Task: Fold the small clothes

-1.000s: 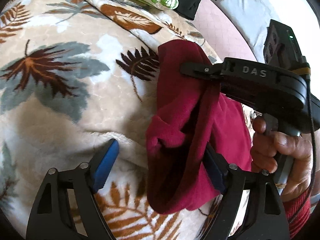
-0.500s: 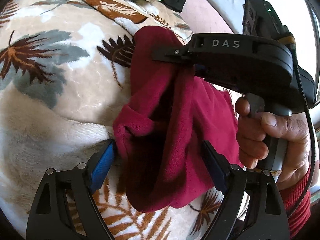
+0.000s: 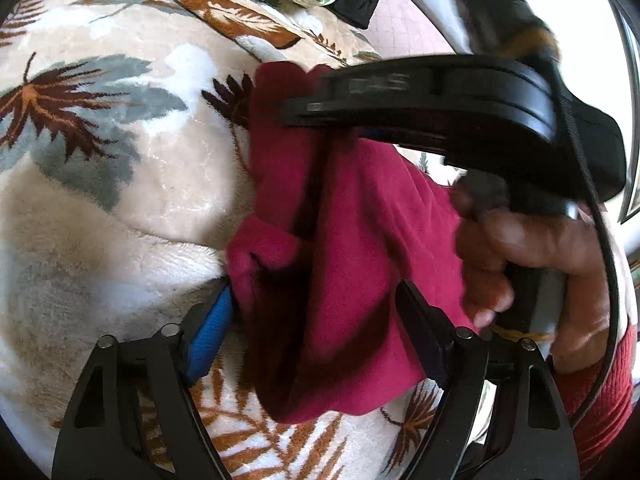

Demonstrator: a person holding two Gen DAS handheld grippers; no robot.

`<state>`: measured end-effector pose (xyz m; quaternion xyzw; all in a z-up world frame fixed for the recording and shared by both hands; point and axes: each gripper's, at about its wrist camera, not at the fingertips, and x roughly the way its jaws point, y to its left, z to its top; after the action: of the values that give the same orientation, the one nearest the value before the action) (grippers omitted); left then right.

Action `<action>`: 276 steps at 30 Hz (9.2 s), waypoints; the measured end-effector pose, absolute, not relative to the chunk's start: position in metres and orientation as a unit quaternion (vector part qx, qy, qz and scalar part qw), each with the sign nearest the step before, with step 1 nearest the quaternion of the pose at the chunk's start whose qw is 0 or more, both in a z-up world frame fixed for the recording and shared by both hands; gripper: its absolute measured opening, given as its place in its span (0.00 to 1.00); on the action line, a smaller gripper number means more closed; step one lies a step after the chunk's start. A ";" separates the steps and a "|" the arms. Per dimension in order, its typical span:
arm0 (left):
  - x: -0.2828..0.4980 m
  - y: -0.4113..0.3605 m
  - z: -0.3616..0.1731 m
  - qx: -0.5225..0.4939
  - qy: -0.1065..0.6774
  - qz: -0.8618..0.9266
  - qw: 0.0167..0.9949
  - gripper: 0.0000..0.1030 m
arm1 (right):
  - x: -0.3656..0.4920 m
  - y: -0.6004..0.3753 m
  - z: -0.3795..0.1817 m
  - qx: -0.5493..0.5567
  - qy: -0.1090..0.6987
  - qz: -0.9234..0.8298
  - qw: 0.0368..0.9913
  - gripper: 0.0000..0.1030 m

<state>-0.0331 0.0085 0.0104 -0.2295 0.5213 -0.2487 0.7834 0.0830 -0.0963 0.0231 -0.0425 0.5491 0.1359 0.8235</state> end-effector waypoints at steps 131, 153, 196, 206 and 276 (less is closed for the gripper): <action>-0.060 -0.226 0.042 0.085 0.487 -0.229 0.838 0.57 | -0.111 -0.388 0.067 0.145 0.397 -0.053 0.905 0.25; -0.058 -0.224 0.044 0.073 0.497 -0.226 0.834 0.62 | -0.096 -0.403 0.044 0.152 0.423 -0.081 0.890 0.40; -0.100 -0.138 0.043 -0.014 0.569 -0.290 0.769 0.54 | -0.181 -0.344 0.035 0.228 0.455 0.047 0.860 0.33; -0.112 -0.128 0.073 0.038 0.512 -0.245 0.823 0.57 | -0.202 -0.309 0.092 0.114 0.394 0.004 0.912 0.47; -0.168 -0.136 0.113 0.082 0.426 -0.174 0.884 0.57 | -0.238 -0.262 0.094 0.071 0.386 -0.078 0.916 0.57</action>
<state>-0.1684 -0.1356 0.1132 0.0822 0.4264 -0.1740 0.8838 -0.2384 -0.2622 0.0941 0.0709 0.3862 -0.0779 0.9164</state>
